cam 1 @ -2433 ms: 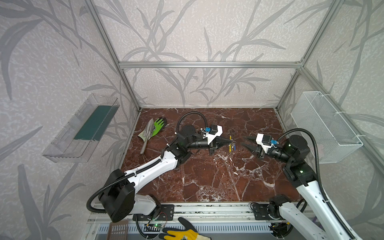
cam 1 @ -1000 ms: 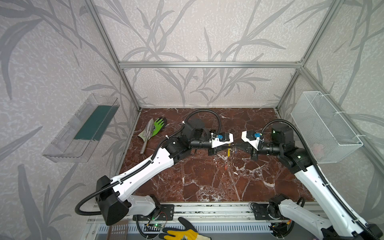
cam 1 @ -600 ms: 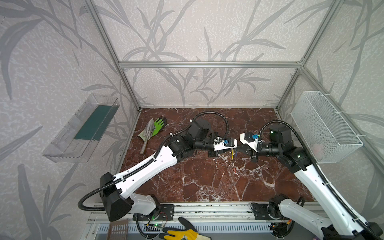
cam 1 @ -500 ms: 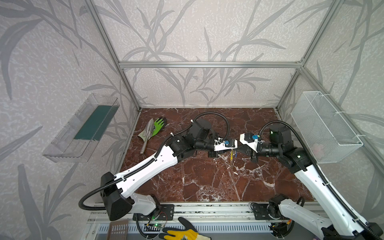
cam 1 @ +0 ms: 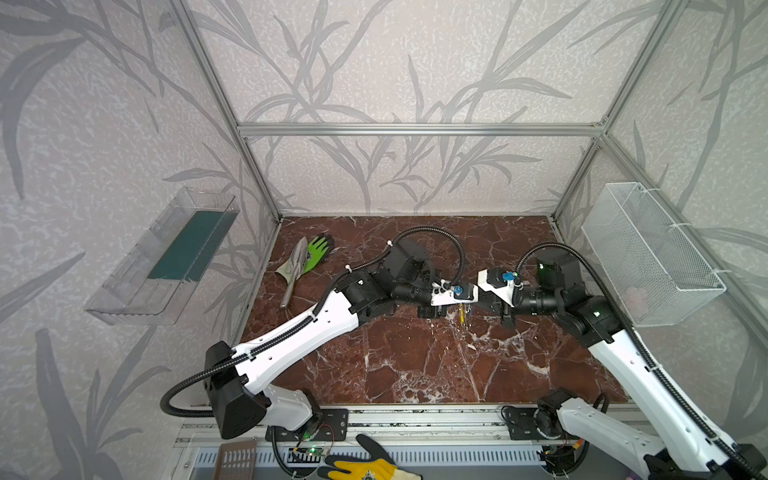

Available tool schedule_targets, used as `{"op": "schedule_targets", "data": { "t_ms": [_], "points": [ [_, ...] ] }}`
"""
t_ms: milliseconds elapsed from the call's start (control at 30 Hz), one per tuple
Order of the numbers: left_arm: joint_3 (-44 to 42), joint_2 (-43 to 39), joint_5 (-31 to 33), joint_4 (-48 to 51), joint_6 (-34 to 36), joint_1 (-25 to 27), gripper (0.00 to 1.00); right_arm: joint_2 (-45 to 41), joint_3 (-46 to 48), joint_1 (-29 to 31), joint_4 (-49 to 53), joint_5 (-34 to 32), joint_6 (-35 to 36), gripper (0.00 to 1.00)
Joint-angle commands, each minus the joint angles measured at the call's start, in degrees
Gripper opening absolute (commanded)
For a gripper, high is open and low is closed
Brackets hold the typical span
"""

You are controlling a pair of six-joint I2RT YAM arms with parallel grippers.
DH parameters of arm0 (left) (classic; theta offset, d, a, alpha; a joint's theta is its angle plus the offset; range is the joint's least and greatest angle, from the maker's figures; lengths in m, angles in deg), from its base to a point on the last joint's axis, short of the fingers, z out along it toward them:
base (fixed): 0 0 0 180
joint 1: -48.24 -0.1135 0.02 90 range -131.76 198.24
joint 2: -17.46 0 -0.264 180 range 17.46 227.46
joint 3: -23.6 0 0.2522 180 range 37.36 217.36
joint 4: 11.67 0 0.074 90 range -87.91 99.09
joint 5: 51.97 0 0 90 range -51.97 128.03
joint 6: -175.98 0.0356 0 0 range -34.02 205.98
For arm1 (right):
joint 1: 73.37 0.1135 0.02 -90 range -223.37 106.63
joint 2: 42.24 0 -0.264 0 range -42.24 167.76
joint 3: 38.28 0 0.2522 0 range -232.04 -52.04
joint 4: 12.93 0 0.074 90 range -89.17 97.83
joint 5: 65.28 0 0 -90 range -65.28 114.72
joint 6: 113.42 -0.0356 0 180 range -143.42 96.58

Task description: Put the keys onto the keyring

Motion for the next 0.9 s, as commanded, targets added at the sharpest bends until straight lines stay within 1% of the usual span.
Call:
{"op": "schedule_targets", "data": {
  "t_ms": [0, 67, 133, 200, 300, 467, 633, 867],
  "points": [
    [1.20, 0.10, -2.13, -0.51, 0.10, 0.57, 0.00, -1.27, -0.23, 0.49, -2.46, -0.73, -0.35, 0.02],
    [0.27, -0.46, -2.12, -2.61, -1.63, 0.48, 0.00, -2.50, 1.10, 0.51, -4.13, -3.27, -0.71, 0.24],
    [-0.54, -1.03, -2.13, -4.38, -3.56, 0.14, 0.00, -4.42, 3.14, 0.47, -6.21, -6.40, -1.07, 0.31],
    [-1.42, -1.74, -2.32, -6.75, -5.72, -0.38, 0.00, -6.47, 5.56, 0.44, -8.75, -8.89, -2.16, 0.35],
    [-3.07, -2.97, -3.16, -10.55, -8.54, -1.02, 0.00, -8.95, 8.83, 0.37, -12.15, -10.56, -4.27, 0.37],
    [-4.93, -4.34, -5.17, -15.52, -12.56, -2.28, 0.00, -10.35, 11.46, 0.37, -15.21, -11.06, -6.11, 0.37],
    [-6.82, -5.32, -7.11, -20.20, -16.38, -3.32, 0.00, -10.38, 12.75, 0.38, -18.83, -10.08, -7.53, 0.36],
    [-9.07, -5.78, -7.24, -25.93, -20.29, -3.83, 0.00, -9.54, 14.13, 0.37, -26.17, -7.08, -11.05, 0.36]
  ]
}}
